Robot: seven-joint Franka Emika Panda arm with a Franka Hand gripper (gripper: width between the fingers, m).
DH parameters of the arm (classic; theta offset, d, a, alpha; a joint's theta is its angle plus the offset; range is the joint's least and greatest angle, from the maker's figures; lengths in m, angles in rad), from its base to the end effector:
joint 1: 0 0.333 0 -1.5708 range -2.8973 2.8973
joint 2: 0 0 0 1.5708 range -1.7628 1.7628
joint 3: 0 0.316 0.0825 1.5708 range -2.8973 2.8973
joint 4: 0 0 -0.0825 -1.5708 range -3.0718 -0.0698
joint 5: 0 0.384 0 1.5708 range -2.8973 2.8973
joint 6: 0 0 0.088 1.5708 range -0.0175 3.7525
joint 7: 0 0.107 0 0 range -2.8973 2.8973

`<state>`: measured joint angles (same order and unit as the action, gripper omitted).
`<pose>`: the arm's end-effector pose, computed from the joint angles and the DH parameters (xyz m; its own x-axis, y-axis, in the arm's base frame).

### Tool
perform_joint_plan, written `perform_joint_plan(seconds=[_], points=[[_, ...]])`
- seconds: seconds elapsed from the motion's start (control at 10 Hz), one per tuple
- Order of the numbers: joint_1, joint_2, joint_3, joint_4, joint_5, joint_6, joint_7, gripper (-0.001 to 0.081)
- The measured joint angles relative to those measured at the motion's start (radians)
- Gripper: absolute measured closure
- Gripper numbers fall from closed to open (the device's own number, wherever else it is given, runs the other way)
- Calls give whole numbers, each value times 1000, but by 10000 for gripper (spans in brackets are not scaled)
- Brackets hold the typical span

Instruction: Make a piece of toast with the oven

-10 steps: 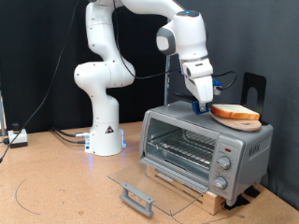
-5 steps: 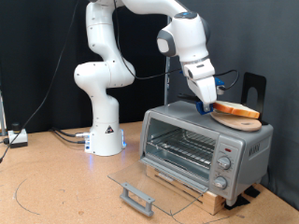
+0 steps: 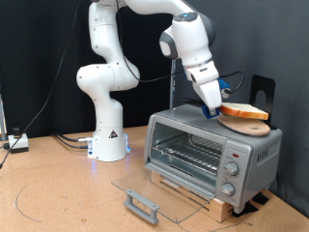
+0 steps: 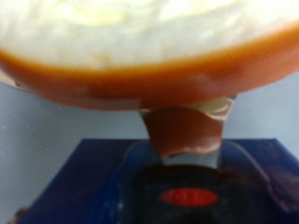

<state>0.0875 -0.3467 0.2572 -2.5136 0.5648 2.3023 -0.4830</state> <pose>0.4091 0.1594 0.4136 0.8847 0.4046 0.2316 0.4598 -0.8391 -0.2908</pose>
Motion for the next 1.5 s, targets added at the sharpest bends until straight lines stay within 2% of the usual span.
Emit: perform_joint_plan(seconds=[0.3, 0.4, 0.6, 0.8, 1.1, 1.3, 1.5], points=[[-5, -48, -83, -3, 49, -67, -80, 415], [-5, -72, -96, -17, 50, -78, -91, 415], [-7, -68, -100, -18, 50, -78, -91, 415], [-20, -71, -145, -22, 50, -89, -120, 415], [-68, -80, -229, -24, 27, -141, -181, 415], [-107, -83, -273, -23, -16, -169, -210, 415], [-143, -84, -321, -12, -75, -230, -250, 415]])
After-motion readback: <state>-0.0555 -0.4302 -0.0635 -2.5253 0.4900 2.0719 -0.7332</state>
